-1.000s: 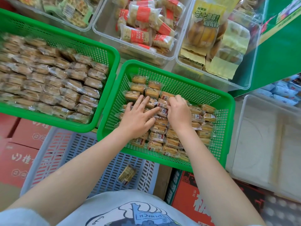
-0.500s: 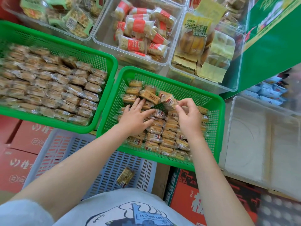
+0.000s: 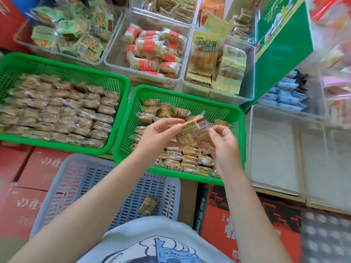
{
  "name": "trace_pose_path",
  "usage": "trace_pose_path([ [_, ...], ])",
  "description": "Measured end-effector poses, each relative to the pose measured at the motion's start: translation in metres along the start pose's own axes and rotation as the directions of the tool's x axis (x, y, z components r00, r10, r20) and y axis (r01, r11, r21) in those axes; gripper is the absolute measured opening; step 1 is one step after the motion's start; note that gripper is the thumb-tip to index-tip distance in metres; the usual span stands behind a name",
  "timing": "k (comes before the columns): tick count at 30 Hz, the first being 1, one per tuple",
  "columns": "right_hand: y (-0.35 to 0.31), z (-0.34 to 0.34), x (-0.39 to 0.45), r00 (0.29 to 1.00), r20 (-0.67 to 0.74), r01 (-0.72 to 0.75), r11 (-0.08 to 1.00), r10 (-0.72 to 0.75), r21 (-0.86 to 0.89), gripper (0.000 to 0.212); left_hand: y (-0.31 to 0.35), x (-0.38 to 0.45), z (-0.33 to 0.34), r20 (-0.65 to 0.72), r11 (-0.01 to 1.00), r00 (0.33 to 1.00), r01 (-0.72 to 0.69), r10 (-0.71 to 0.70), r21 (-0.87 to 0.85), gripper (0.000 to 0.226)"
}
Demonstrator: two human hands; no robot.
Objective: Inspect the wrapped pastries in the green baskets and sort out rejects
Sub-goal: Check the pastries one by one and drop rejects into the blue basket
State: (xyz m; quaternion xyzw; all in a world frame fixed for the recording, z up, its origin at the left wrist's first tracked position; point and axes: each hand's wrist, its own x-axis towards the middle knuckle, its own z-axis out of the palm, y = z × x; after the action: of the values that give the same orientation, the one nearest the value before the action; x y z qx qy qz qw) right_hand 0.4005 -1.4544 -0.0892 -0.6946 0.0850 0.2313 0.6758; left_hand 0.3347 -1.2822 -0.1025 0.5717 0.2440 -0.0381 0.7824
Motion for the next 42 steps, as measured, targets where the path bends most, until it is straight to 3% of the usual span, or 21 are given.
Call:
trace_pose_path([
  [4,-0.004,-0.006,-0.032,0.993,0.116,-0.061,0.966,0.033,0.252,0.017,0.007,-0.026,0.007,0.049,0.975,0.999,0.030,-0.019,-0.222,0.043],
  [11,-0.001,-0.021,-0.067,0.963,0.257,0.001,0.952,-0.084,0.307,0.056,0.008,-0.062,0.015,0.167,0.903,0.986,0.083,-0.013,-0.422,0.034],
  [15,0.000,-0.029,-0.079,0.965,0.230,0.043,0.938,-0.129,0.344,0.040,0.010,-0.081,0.018,0.194,0.911,0.981,0.068,0.013,-0.406,0.036],
  [20,0.000,-0.027,-0.096,0.964,0.252,-0.016,0.921,-0.089,0.388,0.032,0.010,-0.097,0.019,0.165,0.908,0.986,0.037,0.036,-0.418,0.029],
  [27,-0.006,-0.018,-0.112,0.955,0.289,-0.047,0.925,-0.070,0.378,0.034,0.012,-0.105,0.018,0.085,0.901,0.996,0.043,-0.007,-0.432,0.036],
  [30,-0.007,-0.017,-0.114,0.962,0.256,0.006,0.944,-0.095,0.329,0.034,0.012,-0.108,0.017,0.053,0.882,0.997,0.076,-0.058,-0.465,0.026],
  [34,-0.006,-0.019,-0.117,0.942,0.252,0.163,0.960,-0.220,0.228,0.057,0.012,-0.108,0.018,0.014,0.869,0.995,0.096,-0.102,-0.485,0.015],
  [38,-0.010,-0.016,-0.124,0.930,0.159,0.331,0.943,-0.333,0.040,0.027,0.011,-0.106,0.017,0.014,0.861,0.994,0.097,-0.104,-0.499,0.014],
  [42,-0.007,-0.018,-0.119,0.941,0.060,0.331,0.943,-0.333,0.037,0.016,0.010,-0.103,0.017,0.016,0.861,0.995,0.096,-0.101,-0.499,0.010],
])
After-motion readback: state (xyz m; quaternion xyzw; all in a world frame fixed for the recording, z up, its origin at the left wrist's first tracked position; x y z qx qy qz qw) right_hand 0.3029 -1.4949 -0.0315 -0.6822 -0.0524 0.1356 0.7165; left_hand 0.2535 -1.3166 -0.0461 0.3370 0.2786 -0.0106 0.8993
